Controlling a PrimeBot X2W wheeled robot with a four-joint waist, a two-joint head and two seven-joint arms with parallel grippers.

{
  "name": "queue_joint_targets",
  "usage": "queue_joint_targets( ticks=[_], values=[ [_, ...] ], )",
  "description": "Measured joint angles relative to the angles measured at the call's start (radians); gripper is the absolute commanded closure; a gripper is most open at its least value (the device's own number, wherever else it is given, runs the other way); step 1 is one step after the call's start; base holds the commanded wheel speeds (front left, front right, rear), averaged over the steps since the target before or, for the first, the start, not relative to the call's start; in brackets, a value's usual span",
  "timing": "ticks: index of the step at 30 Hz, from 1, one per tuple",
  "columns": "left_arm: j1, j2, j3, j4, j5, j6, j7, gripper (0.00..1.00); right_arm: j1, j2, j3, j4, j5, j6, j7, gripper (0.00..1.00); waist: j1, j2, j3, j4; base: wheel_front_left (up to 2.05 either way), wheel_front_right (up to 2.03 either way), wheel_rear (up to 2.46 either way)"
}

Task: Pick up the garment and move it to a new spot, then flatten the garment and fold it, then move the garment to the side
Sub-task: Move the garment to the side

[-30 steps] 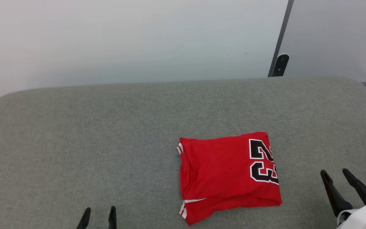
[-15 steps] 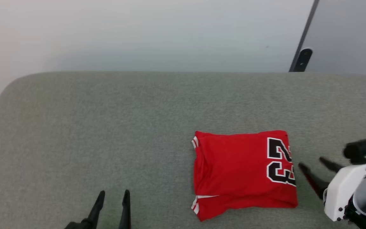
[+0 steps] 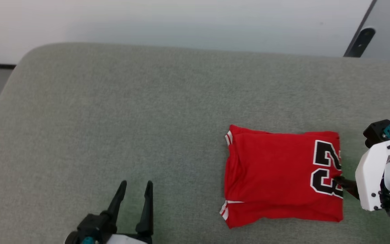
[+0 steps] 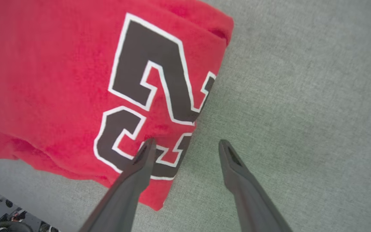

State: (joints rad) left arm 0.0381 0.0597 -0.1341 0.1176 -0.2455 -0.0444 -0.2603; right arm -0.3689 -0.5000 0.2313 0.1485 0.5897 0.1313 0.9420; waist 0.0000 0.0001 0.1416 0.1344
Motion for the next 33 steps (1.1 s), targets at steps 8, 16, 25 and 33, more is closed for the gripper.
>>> queue_joint_targets(
  ticks=[8, 16, 25, 33],
  values=[
    [-0.056, -0.006, -0.016, 0.009, 0.000, -0.010, -0.001, 0.00, -0.058, 0.052, -0.020, 0.122, -0.034, 0.000, 0.022, 0.00, 0.0000, 0.0000, 0.069, 0.037, 0.00, 0.00, 0.00],
    [-0.085, -0.008, -0.024, 0.025, -0.001, -0.017, -0.001, 0.00, -0.076, 0.064, -0.006, 0.186, -0.044, -0.001, -0.004, 0.00, 0.0000, -0.0001, 0.106, 0.071, 0.00, 0.00, 0.00],
    [-0.091, -0.008, -0.023, 0.037, 0.002, -0.018, -0.001, 0.00, -0.073, 0.083, 0.022, 0.197, -0.010, -0.004, -0.096, 1.00, 0.0000, 0.0000, 0.100, 0.056, 0.00, 0.00, 0.00],
    [-0.095, -0.009, -0.006, 0.018, 0.012, -0.036, -0.001, 0.00, -0.043, 0.083, 0.014, 0.148, 0.041, -0.003, -0.223, 1.00, 0.0000, -0.0001, 0.091, 0.012, 0.00, 0.00, 0.00]
  ],
)
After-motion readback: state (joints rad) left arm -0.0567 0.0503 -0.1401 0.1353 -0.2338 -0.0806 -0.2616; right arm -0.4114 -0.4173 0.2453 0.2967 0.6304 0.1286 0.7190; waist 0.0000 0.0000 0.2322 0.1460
